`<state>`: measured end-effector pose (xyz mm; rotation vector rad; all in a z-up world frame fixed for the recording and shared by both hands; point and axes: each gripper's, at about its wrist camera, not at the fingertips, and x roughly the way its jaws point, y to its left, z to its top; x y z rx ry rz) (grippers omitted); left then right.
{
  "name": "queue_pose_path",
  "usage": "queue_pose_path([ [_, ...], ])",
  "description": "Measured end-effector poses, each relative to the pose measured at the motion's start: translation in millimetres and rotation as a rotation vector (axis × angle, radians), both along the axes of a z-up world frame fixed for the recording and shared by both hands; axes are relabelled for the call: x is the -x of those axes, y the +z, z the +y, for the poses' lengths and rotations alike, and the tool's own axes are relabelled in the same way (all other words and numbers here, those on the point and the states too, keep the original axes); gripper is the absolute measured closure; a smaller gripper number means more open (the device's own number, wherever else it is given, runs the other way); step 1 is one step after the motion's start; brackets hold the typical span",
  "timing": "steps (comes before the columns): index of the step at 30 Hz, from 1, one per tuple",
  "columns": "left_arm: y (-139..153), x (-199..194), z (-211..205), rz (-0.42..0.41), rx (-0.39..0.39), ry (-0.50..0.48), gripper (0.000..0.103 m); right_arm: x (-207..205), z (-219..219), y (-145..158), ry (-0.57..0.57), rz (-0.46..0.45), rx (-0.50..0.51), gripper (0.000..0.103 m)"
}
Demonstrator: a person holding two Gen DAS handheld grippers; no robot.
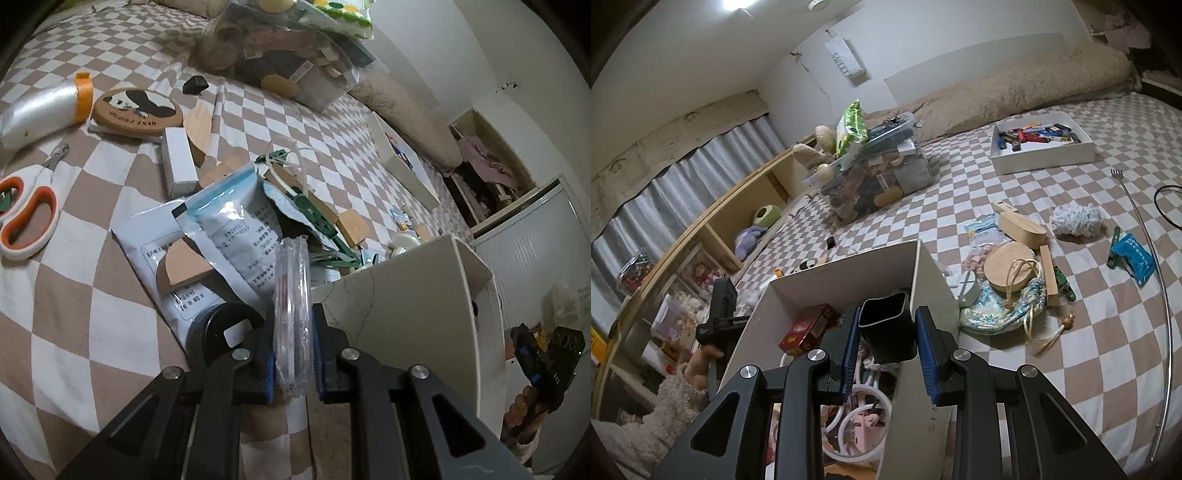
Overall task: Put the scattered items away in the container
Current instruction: 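Lower the black cup into the box and open the right tool while the left tool carries the nail case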
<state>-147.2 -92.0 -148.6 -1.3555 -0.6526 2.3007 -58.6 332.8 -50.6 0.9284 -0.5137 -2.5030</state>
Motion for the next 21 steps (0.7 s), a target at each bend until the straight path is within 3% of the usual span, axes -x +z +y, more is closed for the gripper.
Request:
queue_pose_path([
  [12,42,-33,-15,0.115,0.048,0.074,0.087,-10,-12,9,0.069,0.000,-0.066,0.073],
  [21,98,-74,-1,0.283,0.115,0.072,0.087,-20,-31,12,0.151,-0.030,-0.179,0.073],
])
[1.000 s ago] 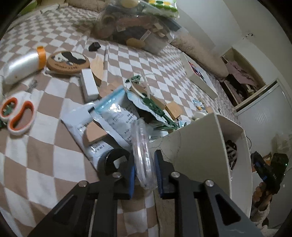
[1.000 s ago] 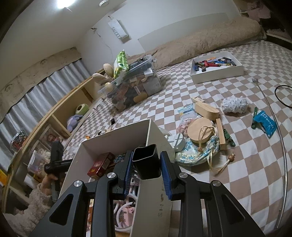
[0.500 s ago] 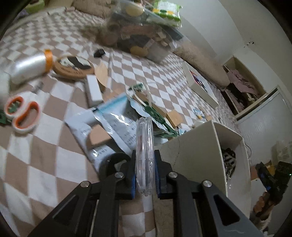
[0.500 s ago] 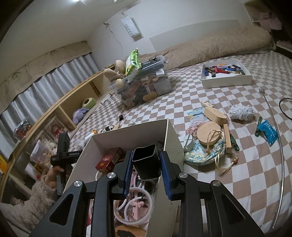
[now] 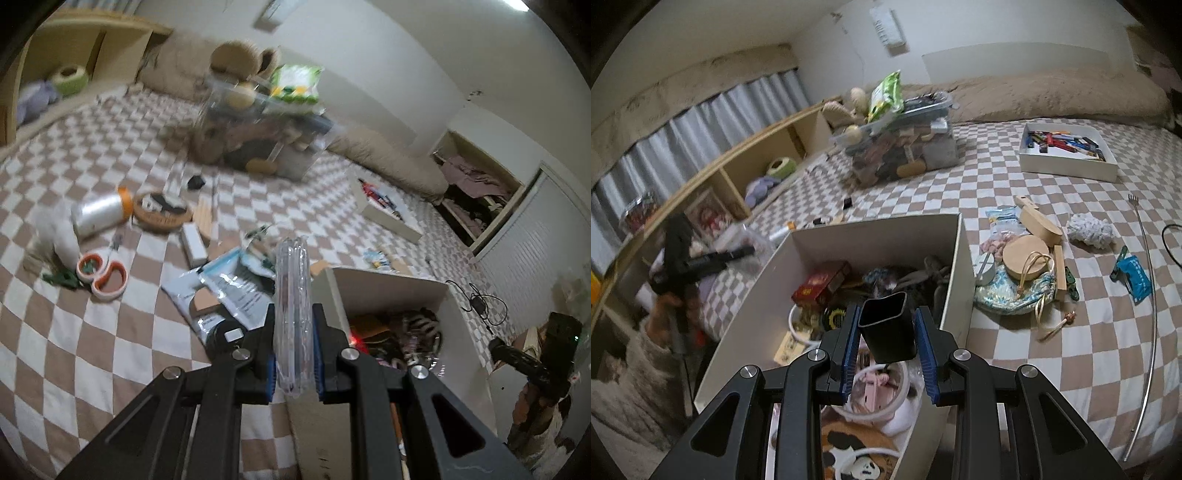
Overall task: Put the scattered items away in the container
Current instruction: 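Lower the black cup into the box and open the right tool while the left tool carries the nail case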
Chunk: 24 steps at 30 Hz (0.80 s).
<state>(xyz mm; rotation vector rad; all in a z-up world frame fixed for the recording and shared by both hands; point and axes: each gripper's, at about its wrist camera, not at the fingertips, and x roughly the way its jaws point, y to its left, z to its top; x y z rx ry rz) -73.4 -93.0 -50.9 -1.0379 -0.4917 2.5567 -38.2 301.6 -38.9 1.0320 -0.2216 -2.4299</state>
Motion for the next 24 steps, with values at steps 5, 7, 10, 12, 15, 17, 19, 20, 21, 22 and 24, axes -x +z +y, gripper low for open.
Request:
queue_pose_path([
  [5,21,-16,13,0.067,0.010,-0.033,0.087,-4,-14,-1,0.047,-0.020,-0.083,0.072],
  [7,27,-22,20,0.088,0.018,-0.052,0.087,-6,-20,-3,0.069,-0.030,-0.119,0.073],
  [10,33,-30,32,0.109,0.027,-0.086,0.087,-8,-28,-5,0.097,-0.039,-0.165,0.073],
  [12,35,-35,41,0.118,0.032,-0.111,0.087,-9,-34,-7,0.121,-0.048,-0.201,0.073],
  [15,36,-46,56,0.126,0.042,-0.155,0.087,-12,-46,-12,0.163,-0.063,-0.276,0.073],
  [17,35,-52,67,0.121,0.045,-0.189,0.087,-15,-53,-15,0.191,-0.071,-0.332,0.073],
  [19,31,-56,78,0.111,0.046,-0.221,0.088,-19,-60,-18,0.221,-0.077,-0.394,0.073],
  [20,30,-57,82,0.106,0.045,-0.237,0.087,-21,-63,-19,0.233,-0.075,-0.422,0.073],
  [21,30,-58,86,0.102,0.044,-0.247,0.087,-23,-67,-19,0.246,-0.068,-0.454,0.073],
  [22,28,-59,90,0.097,0.042,-0.260,0.087,-25,-69,-19,0.257,-0.063,-0.480,0.073],
  [24,26,-62,97,0.089,0.040,-0.280,0.087,-30,-75,-19,0.278,-0.055,-0.529,0.073],
])
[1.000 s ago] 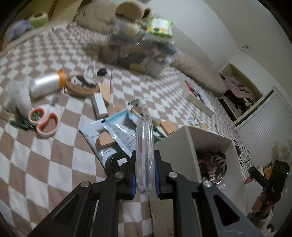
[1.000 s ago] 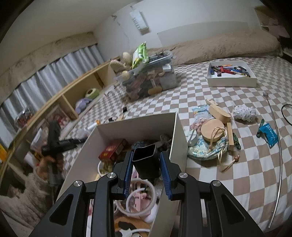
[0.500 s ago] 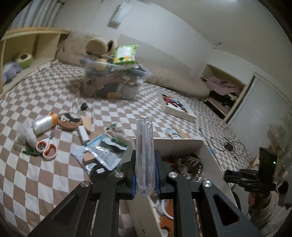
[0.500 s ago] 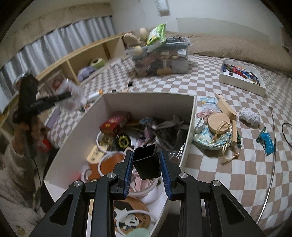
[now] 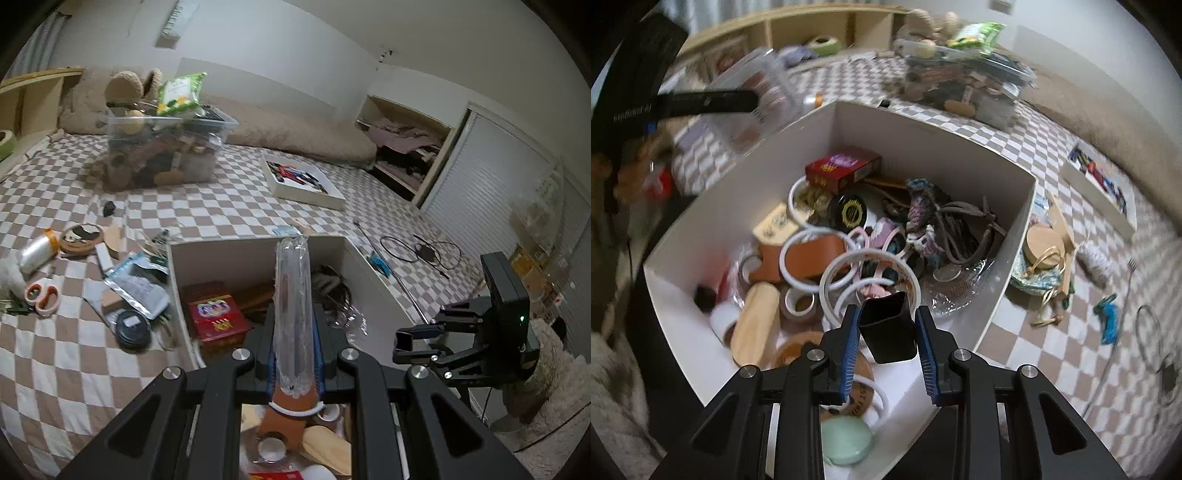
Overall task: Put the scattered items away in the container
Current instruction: 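Lower the black cup into the box and open the right tool while the left tool carries the nail case, then lower the clear nail case into the box and open the left tool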
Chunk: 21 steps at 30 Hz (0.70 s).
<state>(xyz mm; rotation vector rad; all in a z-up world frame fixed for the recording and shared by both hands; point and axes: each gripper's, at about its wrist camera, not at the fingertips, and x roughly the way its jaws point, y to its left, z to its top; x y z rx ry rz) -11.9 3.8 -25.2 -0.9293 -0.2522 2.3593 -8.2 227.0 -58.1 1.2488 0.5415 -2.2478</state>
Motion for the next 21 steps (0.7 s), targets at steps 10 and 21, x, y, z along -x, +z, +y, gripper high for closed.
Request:
queue_pose_path([
  [10,-14,-9,19,-0.051,0.016,-0.056,0.087,-7,-6,-1,0.004,0.038,-0.089,0.072],
  [21,-35,-24,51,-0.133,0.027,-0.183,0.087,-5,2,9,-0.052,0.054,-0.012,0.072],
])
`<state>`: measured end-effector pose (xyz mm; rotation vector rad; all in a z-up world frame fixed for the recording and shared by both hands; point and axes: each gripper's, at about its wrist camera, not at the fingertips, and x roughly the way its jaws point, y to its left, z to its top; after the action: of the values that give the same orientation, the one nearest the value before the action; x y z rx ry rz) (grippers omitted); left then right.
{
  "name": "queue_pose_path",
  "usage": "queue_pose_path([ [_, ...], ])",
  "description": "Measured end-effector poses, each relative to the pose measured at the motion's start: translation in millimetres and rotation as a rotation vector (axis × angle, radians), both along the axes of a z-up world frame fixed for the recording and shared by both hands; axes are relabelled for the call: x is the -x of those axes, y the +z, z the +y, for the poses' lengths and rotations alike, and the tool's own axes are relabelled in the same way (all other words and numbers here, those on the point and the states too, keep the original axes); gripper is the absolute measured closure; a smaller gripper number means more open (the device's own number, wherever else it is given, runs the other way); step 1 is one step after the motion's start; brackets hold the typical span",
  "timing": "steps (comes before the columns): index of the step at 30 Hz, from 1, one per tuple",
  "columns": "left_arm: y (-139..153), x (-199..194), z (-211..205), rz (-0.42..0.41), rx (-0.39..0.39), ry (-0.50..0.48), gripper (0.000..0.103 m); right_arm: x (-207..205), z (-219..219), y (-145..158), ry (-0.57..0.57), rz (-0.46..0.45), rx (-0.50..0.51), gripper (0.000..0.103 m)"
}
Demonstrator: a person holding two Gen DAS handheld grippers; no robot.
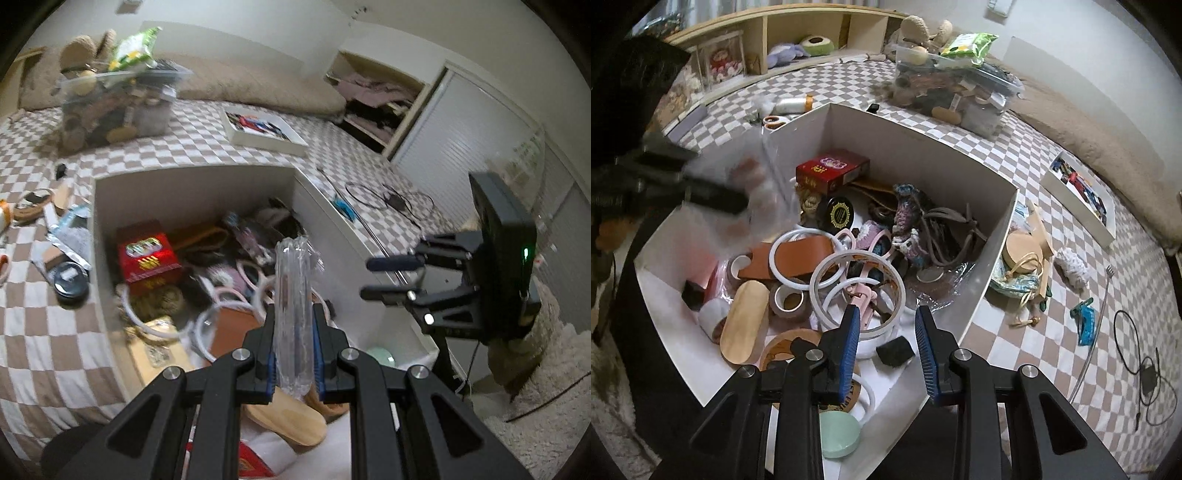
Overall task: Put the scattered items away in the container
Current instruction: 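Lower the clear nail case into the box and open the left tool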
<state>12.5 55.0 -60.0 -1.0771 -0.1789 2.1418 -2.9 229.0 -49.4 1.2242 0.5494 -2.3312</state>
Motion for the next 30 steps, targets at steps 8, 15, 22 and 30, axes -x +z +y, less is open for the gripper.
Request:
queue_pose_path([
  [8,-14,-4,32,-0.080,0.046,-0.153,0.087,4,8,-3,-0.046,-0.016,0.051,0.072],
  [15,-30,-8,62,-0.116,0.149,-0.272,0.087,5,13,-1,-0.062,-0.027,0.109,0.072],
  [22,-43,-15,83,-0.192,0.169,-0.388,0.087,7,15,-1,-0.072,-0.026,0.129,0.072],
  [30,-43,-9,72,-0.217,0.175,-0.313,0.037,9,17,-2,-0.083,-0.030,0.146,0.072],
])
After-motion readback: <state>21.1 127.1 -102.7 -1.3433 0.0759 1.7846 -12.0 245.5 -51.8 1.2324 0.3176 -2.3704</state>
